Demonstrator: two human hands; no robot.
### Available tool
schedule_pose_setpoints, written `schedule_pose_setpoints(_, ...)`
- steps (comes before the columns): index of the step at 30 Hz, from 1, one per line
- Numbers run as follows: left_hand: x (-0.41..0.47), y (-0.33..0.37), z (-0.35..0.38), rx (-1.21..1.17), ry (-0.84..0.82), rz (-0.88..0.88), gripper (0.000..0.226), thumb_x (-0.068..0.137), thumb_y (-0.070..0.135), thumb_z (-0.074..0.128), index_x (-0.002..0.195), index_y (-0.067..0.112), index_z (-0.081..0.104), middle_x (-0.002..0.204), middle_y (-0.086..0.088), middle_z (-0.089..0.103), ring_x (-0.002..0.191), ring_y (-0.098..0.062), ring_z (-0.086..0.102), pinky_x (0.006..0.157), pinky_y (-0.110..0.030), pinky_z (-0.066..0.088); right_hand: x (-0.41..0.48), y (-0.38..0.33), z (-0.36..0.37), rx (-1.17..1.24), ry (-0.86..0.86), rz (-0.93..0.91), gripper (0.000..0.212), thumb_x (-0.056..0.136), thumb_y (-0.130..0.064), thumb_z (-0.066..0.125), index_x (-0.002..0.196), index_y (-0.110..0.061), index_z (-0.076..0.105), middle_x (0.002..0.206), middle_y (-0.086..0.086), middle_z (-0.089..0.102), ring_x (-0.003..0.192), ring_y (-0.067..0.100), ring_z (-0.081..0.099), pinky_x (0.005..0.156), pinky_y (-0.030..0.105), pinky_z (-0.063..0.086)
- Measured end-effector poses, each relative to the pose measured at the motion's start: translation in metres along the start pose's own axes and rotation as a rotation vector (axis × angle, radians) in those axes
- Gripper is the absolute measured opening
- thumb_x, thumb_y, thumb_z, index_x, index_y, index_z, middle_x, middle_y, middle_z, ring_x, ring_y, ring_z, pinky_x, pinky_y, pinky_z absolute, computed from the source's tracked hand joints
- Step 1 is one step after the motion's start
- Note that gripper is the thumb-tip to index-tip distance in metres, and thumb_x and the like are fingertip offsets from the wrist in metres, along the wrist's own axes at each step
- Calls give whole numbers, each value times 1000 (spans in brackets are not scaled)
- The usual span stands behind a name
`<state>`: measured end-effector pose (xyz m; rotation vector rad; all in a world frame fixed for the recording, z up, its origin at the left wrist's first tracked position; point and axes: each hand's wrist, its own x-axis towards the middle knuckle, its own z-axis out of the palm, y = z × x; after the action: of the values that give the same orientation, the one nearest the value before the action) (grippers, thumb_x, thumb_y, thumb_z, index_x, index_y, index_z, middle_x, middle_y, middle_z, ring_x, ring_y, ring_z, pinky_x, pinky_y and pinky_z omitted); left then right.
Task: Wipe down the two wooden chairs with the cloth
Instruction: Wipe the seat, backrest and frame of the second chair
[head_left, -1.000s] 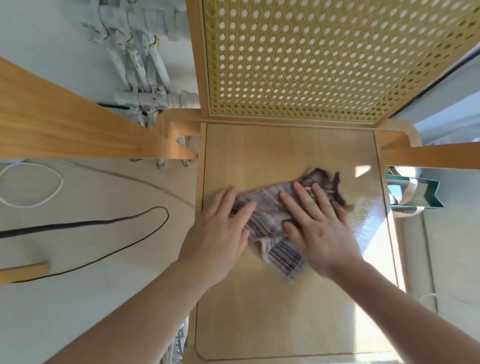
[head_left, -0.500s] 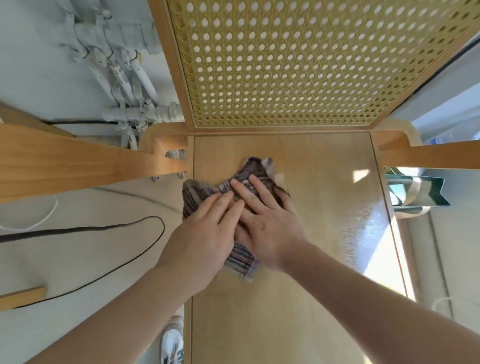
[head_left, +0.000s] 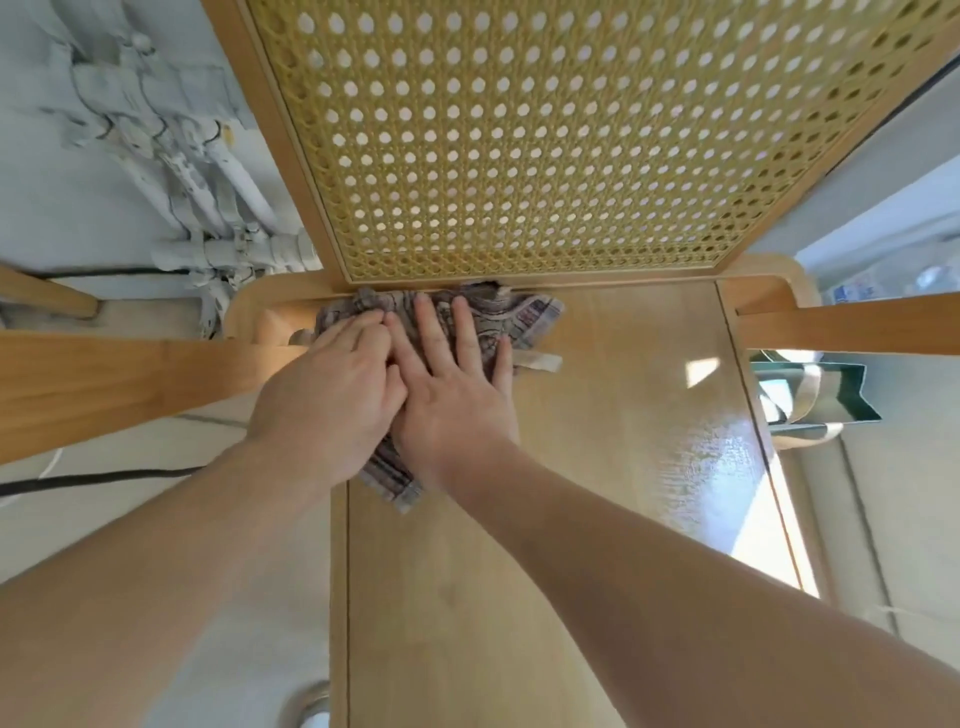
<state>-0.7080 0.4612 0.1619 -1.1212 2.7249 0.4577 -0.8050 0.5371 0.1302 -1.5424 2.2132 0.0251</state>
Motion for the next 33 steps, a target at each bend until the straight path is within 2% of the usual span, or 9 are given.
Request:
schedule_pose_setpoints(4, 4, 54, 10, 4, -7, 23, 52, 100, 40, 25, 144, 12, 28, 159, -7, 14, 146, -20, 12, 116, -35, 18, -14, 69, -10, -127, 14, -84, 61, 97, -55, 9, 150, -38, -16, 160, -13, -20, 147, 18, -20, 117, 51, -3)
schedule_pose_setpoints(9, 44, 157, 44, -19, -58, 331, 56, 100, 41, 27, 150, 21, 15, 161, 1, 1, 147, -16, 0, 117, -39, 8, -61, 187, -29, -173, 22, 287, 62, 88, -65, -4, 147, -47, -15, 161, -12, -15, 149, 22, -13, 117, 53, 11)
schedule_pose_setpoints(13, 48, 163, 51, -7, -77, 374, 53, 101, 35, 26, 151, 25, 11, 160, 6, -4, 146, -12, -6, 117, -37, 4, -63, 169, -18, -25, 61, 441, 57, 96, -55, 4, 149, -43, -13, 161, -7, -17, 148, 25, -16, 118, 55, 4)
schedule_pose_setpoints(18, 6, 89, 37, -93, -64, 365, 41, 99, 18, 41, 139, 25, 36, 159, 7, 13, 146, -11, 7, 119, -34, 15, -96, 115, -17, -13, -66, 167, 65, 96, -60, 21, 148, -46, -16, 161, -7, -17, 148, 24, -18, 117, 51, 12)
schedule_pose_setpoints(21, -13, 71, 24, -188, -87, 308, 43, 87, 0, 54, 125, 21, 57, 153, 5, 30, 144, -13, 20, 114, -20, 5, -114, 122, -24, 79, 119, 84, 64, 93, -50, 42, 151, -39, 16, 161, -1, 19, 145, 29, 23, 105, 53, 38)
schedule_pose_setpoints(23, -18, 65, 16, -161, -25, 268, 36, 80, 2, 63, 111, 20, 66, 139, -2, 47, 132, -23, 37, 113, -29, 22, -115, 135, -30, 138, 332, 145, 59, 87, -42, 52, 142, -25, 43, 147, 4, 44, 125, 34, 46, 90, 54, 47)
schedule_pose_setpoints(25, -23, 62, 10, -162, 93, 257, 24, 74, 6, 70, 94, 18, 64, 109, -4, 53, 106, -25, 49, 94, -40, 46, -117, 140, -30, 89, 433, 118, 47, 85, -37, 57, 128, -18, 57, 127, 8, 56, 106, 34, 56, 79, 51, 49)
schedule_pose_setpoints(30, -48, 59, 20, 10, -84, 410, 31, 74, 44, 71, 93, 21, 65, 89, 5, 51, 84, -18, 51, 66, -33, 47, -131, 159, -15, -62, 285, -116, 32, 87, -36, 54, 107, -16, 68, 107, 5, 63, 92, 31, 63, 71, 42, 52)
schedule_pose_setpoints(33, -50, 60, 28, -12, -33, 366, 13, 80, 32, 71, 87, 20, 70, 84, 6, 56, 80, -18, 54, 67, -33, 44, -121, 158, -14, -61, 302, -79, 19, 87, -28, 56, 94, -19, 72, 94, 0, 65, 86, 29, 61, 68, 37, 46)
